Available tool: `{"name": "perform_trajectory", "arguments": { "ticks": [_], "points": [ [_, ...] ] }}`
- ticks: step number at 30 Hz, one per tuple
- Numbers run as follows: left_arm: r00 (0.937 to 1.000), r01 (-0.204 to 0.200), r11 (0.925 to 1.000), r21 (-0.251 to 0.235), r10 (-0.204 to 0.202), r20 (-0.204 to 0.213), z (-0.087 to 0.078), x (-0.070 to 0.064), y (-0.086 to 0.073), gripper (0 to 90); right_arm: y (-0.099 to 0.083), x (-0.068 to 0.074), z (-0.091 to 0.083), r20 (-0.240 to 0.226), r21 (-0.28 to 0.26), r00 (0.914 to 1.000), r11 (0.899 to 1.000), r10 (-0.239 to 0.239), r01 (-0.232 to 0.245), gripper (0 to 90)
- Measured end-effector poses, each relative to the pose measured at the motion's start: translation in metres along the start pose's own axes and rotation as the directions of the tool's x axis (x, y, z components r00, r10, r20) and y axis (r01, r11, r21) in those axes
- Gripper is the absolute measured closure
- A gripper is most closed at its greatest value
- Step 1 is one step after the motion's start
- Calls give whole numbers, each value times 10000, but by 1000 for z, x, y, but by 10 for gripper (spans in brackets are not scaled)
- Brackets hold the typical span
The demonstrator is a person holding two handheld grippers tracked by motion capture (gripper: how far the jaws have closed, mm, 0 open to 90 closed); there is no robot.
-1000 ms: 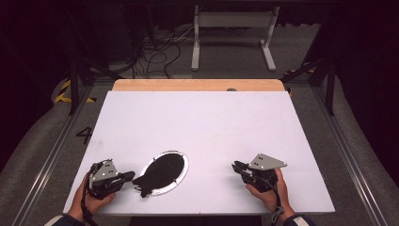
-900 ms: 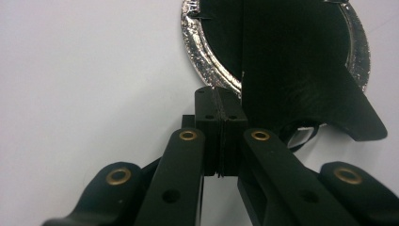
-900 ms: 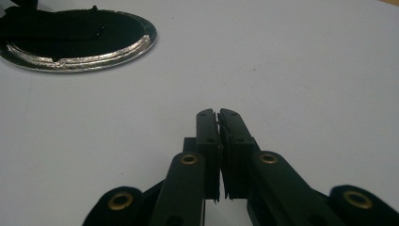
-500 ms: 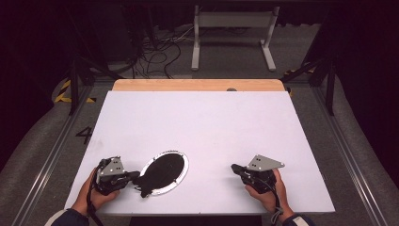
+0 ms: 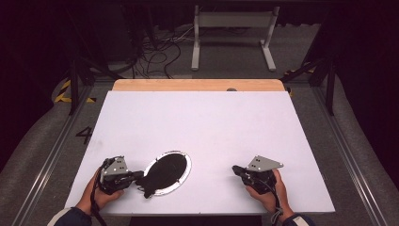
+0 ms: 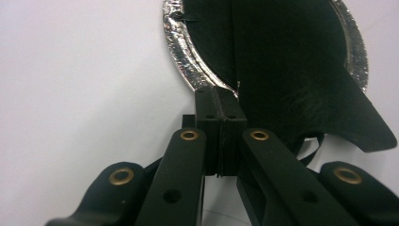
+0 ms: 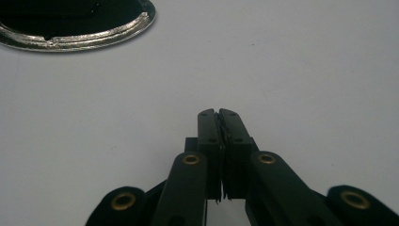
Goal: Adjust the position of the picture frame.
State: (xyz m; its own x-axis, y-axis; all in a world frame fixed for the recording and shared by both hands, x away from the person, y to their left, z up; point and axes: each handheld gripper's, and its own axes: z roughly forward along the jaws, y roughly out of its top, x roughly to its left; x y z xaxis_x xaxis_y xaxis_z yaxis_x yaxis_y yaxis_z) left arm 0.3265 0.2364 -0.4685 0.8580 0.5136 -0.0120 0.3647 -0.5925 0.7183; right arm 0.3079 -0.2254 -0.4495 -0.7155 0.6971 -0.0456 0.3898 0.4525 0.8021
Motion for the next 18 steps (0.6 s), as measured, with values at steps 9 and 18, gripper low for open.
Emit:
{"name": "perform_trajectory", "arguments": {
  "ticks": [9,18],
  "points": [
    [9985,-442,9990,76,440,312,8,-14,9,899,-1,12,7,-283,337,9995,9993,-165,175,900],
    [9929,-919,9957,91,909,773,22,-31,23,894,1,24,19,-697,712,9968,9965,-394,444,900]
  ]
}}
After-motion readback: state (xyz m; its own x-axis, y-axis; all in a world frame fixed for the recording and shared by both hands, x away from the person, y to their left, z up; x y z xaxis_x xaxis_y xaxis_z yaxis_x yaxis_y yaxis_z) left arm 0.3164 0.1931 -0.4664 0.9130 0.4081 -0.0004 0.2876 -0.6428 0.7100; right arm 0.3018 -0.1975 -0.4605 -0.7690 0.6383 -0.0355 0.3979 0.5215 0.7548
